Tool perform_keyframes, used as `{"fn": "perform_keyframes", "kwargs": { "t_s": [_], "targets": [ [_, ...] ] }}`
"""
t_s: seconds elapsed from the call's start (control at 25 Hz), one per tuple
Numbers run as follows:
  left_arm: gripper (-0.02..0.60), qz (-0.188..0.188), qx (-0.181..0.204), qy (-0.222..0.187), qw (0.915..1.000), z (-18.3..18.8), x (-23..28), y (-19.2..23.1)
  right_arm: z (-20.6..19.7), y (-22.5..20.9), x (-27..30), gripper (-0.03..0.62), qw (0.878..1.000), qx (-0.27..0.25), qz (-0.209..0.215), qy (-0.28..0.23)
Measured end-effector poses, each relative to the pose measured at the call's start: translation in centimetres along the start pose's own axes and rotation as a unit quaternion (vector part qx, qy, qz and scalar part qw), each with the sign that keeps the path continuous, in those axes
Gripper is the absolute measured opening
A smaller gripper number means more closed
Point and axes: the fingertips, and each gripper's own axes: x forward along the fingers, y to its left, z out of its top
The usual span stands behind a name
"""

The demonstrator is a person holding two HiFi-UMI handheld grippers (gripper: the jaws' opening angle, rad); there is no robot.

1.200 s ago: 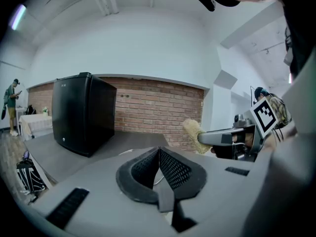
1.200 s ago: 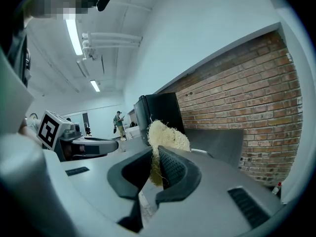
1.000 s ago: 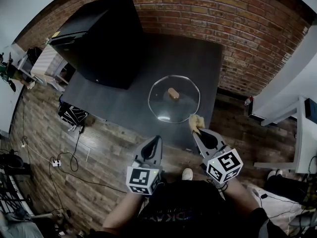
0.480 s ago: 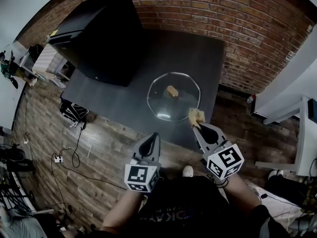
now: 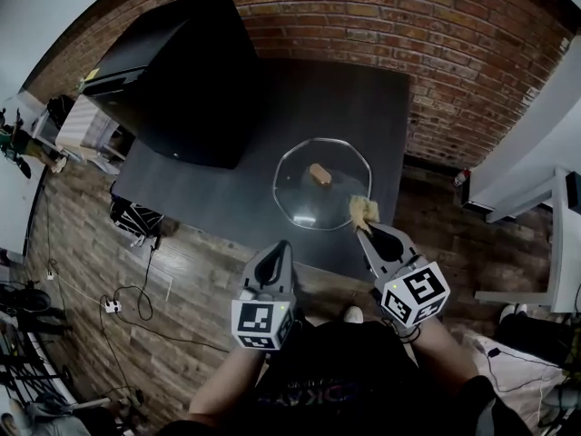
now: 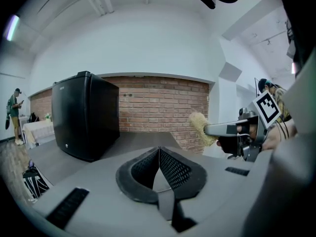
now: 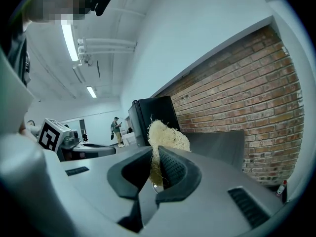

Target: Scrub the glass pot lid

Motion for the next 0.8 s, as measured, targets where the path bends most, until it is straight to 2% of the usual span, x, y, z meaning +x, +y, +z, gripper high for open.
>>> {"fn": "perform_keyframes", "kwargs": {
  "t_s": [0.44,0.8],
  "targets": [
    [0.032,-0.079,0.007,0.031,0.9963,-0.4,5.6,8.0,0.9,0.0,6.8,0.041,0.996,0.015,-0.085,-0.007],
    [0.032,-0.158,0.024,0.069,0.9847,-2.3,11.0,11.5,-0.2,-0.5,11.5,0.041,0.987,0.038,-0.154,0.001]
  ]
}}
